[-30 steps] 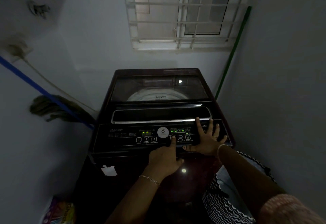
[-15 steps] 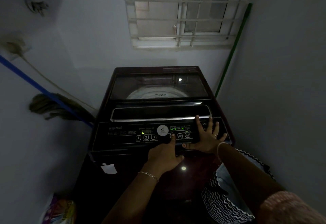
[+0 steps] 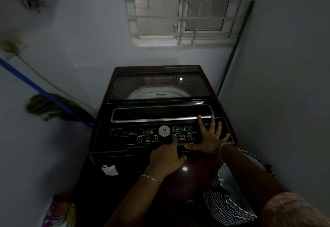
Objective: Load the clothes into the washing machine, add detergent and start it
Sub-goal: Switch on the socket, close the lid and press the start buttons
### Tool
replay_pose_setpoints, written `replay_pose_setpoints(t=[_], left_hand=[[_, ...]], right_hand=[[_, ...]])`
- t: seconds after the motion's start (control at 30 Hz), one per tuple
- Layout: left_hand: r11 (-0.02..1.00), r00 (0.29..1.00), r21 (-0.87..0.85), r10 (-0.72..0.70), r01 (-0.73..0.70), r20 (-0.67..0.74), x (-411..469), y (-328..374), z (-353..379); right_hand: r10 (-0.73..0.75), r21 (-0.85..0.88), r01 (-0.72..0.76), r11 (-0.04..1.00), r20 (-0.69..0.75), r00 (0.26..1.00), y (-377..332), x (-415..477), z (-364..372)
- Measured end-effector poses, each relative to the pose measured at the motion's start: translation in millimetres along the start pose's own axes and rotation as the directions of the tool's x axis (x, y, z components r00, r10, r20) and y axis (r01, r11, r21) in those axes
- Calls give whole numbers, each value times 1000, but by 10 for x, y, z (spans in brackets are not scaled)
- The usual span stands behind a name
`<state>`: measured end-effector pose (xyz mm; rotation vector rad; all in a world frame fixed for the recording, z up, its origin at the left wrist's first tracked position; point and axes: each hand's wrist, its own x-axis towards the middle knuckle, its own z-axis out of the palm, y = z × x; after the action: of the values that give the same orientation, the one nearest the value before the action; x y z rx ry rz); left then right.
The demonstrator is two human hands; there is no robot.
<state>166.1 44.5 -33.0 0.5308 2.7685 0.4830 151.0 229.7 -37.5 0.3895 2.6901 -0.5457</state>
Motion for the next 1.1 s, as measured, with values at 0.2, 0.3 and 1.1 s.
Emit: replay_pose_setpoints(t=[0.2, 0.3, 1.1], left_hand=[[997, 996, 56, 54, -50, -68, 4, 92, 26], [992, 995, 84, 95, -93, -26, 47, 136, 34], [947, 986, 281, 166, -152, -24, 168, 202, -47]], right_hand=[[4, 2, -4, 1000, -12, 1000, -1, 4, 6], [5, 1, -5, 1000, -15, 1000, -4, 1, 6], [10, -11, -11, 1000, -70, 997, -1, 14, 50]])
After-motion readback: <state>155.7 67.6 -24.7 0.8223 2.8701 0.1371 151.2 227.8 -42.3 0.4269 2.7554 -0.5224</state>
